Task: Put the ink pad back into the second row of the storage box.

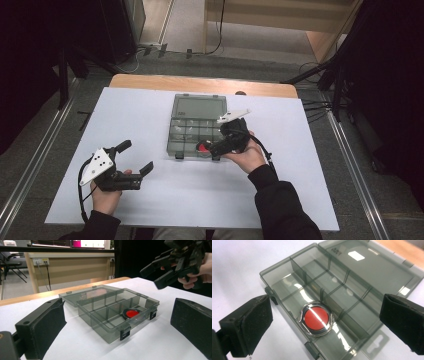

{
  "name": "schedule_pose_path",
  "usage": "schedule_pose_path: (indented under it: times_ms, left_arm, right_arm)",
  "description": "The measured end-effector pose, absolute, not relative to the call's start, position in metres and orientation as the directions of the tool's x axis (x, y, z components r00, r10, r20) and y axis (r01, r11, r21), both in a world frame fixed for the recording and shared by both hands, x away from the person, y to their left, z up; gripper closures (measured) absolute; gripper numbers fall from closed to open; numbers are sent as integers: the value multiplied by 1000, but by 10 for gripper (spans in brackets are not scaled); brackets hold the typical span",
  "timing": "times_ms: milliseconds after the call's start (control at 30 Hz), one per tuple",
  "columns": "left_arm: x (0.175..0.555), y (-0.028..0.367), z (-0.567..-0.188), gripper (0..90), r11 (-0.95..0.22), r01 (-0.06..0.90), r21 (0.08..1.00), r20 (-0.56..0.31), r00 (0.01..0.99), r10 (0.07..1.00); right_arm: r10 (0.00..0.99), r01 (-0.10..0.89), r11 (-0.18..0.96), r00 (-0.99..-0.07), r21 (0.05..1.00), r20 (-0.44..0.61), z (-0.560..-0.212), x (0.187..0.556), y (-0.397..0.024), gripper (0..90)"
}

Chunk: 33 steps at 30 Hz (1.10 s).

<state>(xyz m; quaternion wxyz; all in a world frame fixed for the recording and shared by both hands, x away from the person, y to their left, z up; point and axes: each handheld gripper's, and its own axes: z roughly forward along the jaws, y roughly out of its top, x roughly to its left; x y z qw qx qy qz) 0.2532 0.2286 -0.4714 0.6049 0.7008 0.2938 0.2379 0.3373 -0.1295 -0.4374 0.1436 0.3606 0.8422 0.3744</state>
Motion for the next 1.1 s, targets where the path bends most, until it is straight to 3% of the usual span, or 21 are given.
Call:
schedule_pose_path:
  times_ms: [467, 1100]
  left_arm:
    - [253, 228, -471, 0, -95, 123, 988, -23, 716, 698]
    - [253, 227, -472, 0, -96, 126, 987, -24, 716, 697]
  right_arm:
    - [754, 506, 409, -656, 759, 30, -420, 318, -158, 0]
    - [787, 505, 362, -616, 783, 34, -425, 282, -201, 0]
